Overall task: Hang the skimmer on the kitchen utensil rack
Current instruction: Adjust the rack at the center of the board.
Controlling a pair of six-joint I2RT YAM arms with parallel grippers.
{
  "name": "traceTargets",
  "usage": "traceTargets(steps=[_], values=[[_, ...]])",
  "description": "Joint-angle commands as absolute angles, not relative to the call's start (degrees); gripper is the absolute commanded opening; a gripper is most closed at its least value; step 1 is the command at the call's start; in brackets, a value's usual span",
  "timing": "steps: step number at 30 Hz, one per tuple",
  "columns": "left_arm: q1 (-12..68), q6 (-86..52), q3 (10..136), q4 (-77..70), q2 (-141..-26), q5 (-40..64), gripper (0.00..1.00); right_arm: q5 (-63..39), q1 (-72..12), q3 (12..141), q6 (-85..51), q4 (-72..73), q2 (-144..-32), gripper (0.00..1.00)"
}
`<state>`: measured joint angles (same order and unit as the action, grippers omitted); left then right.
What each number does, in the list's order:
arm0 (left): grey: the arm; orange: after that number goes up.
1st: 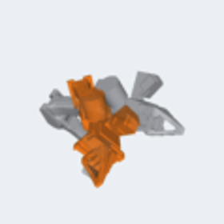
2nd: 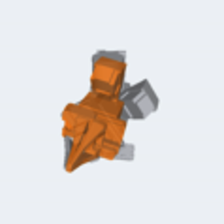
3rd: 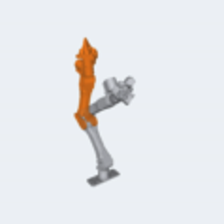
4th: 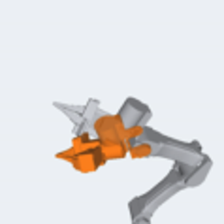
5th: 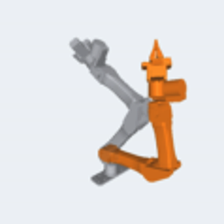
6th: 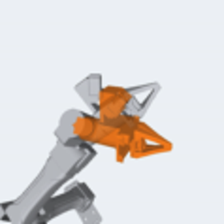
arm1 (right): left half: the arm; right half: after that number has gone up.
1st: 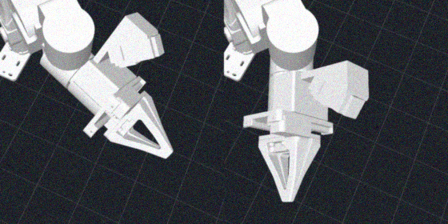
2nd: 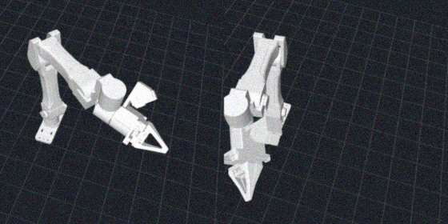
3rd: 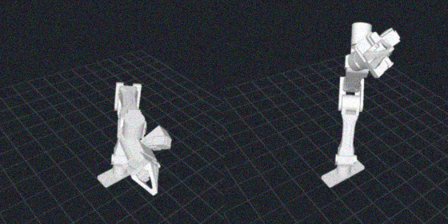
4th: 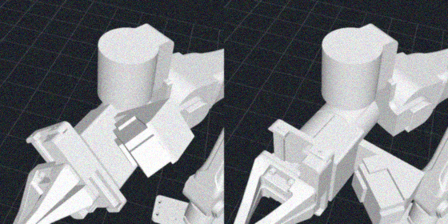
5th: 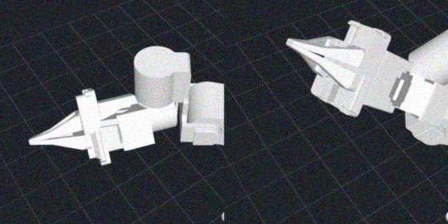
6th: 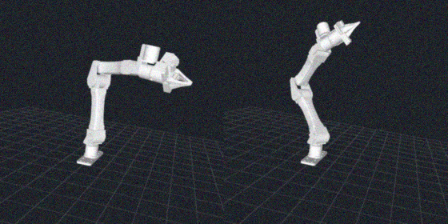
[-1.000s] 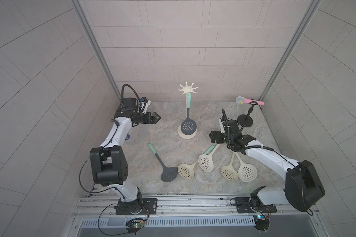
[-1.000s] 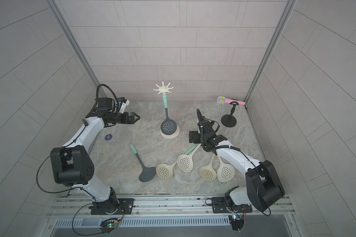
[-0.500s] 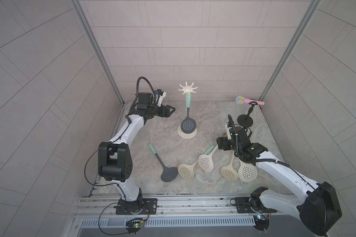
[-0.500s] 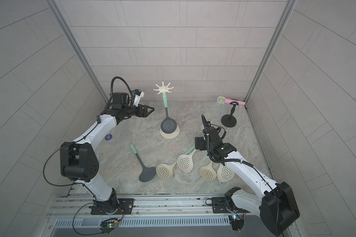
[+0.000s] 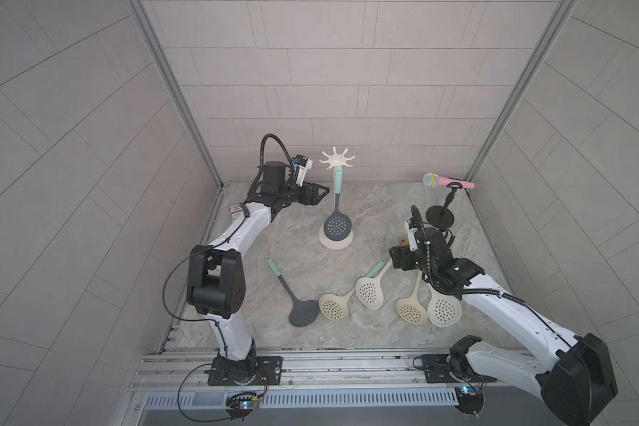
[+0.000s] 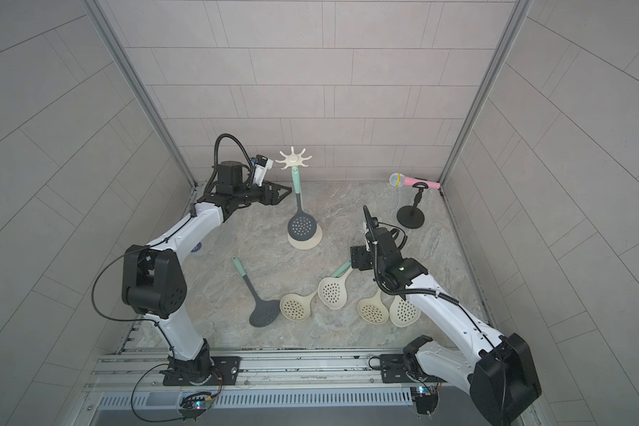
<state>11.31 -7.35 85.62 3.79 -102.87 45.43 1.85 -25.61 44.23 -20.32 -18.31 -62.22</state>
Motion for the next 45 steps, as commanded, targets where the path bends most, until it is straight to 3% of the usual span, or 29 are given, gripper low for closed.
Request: traceTargets(steps=[1, 9, 13, 45], values=[[11.77, -7.83, 84.86, 0.4, -101.59, 47.7, 0.7, 2.03, -25.9, 43.86, -19.25, -18.73, -60.82, 0.87], [13.42, -7.46, 81.85, -1.85, -100.28, 47.56, 0.65, 1.58, -25.92, 43.68, -19.62, -17.93, -61.11, 0.86], [13.88, -7.99, 81.02, -2.73, -100.28, 47.97, 0.54, 1.46, -25.93, 43.37, -19.69, -17.97, -61.09, 0.86], [15.04, -11.15, 78.32, -8.06, -98.61, 48.66, 0.53, 0.15, -25.89, 42.45, -19.87, -16.71, -60.95, 0.85]])
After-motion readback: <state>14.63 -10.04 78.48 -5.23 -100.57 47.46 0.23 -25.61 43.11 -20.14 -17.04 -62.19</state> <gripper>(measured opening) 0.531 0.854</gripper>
